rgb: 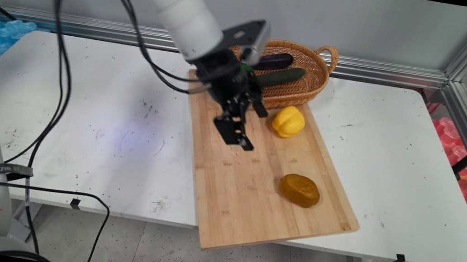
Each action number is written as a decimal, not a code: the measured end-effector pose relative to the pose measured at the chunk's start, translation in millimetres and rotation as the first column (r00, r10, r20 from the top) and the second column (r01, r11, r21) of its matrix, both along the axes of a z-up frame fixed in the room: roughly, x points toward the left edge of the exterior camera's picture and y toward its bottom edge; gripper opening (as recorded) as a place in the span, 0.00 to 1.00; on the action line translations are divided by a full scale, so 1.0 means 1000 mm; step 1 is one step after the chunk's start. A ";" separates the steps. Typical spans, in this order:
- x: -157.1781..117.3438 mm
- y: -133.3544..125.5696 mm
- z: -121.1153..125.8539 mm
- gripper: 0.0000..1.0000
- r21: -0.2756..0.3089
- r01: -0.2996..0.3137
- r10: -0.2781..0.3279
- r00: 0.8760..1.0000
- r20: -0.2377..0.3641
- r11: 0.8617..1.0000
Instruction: Pick up the potato from the cutting board, then place the picked object in the vegetable basket
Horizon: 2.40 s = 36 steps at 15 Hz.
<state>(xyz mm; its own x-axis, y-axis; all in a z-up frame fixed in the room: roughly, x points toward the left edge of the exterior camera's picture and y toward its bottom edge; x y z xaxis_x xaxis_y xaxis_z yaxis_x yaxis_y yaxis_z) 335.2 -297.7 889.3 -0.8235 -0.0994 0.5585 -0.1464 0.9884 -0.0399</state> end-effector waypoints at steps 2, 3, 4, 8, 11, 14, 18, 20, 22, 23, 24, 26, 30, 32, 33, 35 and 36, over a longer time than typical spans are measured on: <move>-0.013 -0.006 -0.011 1.00 0.005 0.016 -0.016 1.000 -0.001 1.000; -0.024 -0.010 -0.021 1.00 0.010 0.028 -0.028 1.000 -0.002 1.000; -0.032 -0.012 -0.027 1.00 0.015 0.036 -0.036 0.999 -0.002 0.999; -0.060 -0.022 -0.053 1.00 0.033 0.065 -0.065 0.998 -0.001 0.997; -0.081 -0.028 -0.073 1.00 0.047 0.081 -0.082 0.997 0.006 0.996; -0.098 -0.033 -0.090 1.00 0.058 0.093 -0.094 0.995 0.016 0.994; -0.114 -0.038 -0.105 0.00 0.065 0.099 -0.101 0.995 0.025 0.993; -0.119 -0.039 -0.109 0.00 0.068 0.103 -0.105 0.994 0.028 0.992; -0.122 -0.038 -0.111 0.00 0.071 0.107 -0.109 0.994 0.029 0.992; -0.123 -0.038 -0.111 0.00 0.073 0.108 -0.111 0.993 0.030 0.991; -0.123 -0.037 -0.110 0.00 0.073 0.110 -0.112 0.993 0.031 0.991; -0.122 -0.036 -0.104 0.00 0.071 0.097 -0.099 0.994 0.034 0.993; -0.114 -0.032 -0.082 0.00 0.066 0.043 -0.046 0.998 0.037 0.997; -0.106 -0.031 -0.063 0.00 0.059 -0.006 0.003 0.999 0.036 0.998; -0.101 -0.031 -0.052 0.00 0.056 -0.037 0.035 0.999 0.034 0.998; -0.089 -0.033 -0.031 0.00 0.052 -0.103 0.101 0.994 0.030 0.993; -0.084 -0.034 -0.023 0.00 0.050 -0.132 0.130 0.991 0.027 0.990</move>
<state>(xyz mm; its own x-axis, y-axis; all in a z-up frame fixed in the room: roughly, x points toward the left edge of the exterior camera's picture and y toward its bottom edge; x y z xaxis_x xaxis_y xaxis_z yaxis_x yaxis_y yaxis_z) 251.6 -331.7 866.8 -0.8146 -0.2357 0.5300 -0.2744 0.9616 0.0059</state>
